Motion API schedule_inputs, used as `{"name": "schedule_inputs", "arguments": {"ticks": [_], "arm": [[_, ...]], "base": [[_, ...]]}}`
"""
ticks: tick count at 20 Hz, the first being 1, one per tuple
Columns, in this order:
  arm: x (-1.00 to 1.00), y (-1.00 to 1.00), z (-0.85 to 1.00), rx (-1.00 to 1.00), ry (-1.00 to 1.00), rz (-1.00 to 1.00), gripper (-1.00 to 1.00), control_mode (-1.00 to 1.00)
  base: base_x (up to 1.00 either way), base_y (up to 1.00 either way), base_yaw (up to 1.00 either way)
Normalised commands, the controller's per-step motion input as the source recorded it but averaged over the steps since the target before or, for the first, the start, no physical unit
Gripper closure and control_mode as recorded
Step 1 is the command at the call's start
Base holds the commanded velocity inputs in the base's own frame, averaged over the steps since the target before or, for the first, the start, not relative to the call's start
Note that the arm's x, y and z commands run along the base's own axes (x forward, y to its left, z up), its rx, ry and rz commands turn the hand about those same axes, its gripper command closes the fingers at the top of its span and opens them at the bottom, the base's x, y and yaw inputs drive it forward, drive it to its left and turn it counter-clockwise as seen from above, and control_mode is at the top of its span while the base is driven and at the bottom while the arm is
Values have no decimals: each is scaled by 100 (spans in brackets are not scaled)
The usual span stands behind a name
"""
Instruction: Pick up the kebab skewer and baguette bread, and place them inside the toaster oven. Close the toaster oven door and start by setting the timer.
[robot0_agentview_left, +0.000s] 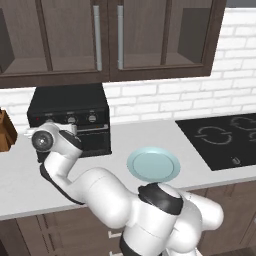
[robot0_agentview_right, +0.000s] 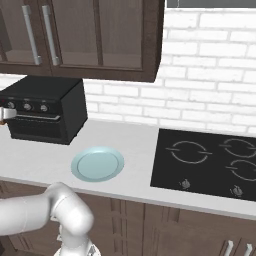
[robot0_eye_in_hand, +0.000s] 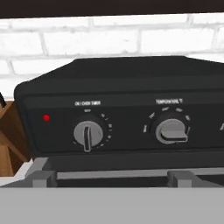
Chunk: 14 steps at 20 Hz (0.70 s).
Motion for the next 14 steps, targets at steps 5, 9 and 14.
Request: {"name": "schedule_inputs", "arguments": {"ticks": [5, 9, 14], "arm": [[2, 12, 1, 0, -6, 3, -100, -100], [0, 11, 2, 0, -8, 1, -100, -100], [1, 1, 5, 0, -8, 0, -100, -100]], "base": [[0, 0, 0], [0, 0, 0], [0, 0, 0]]}}
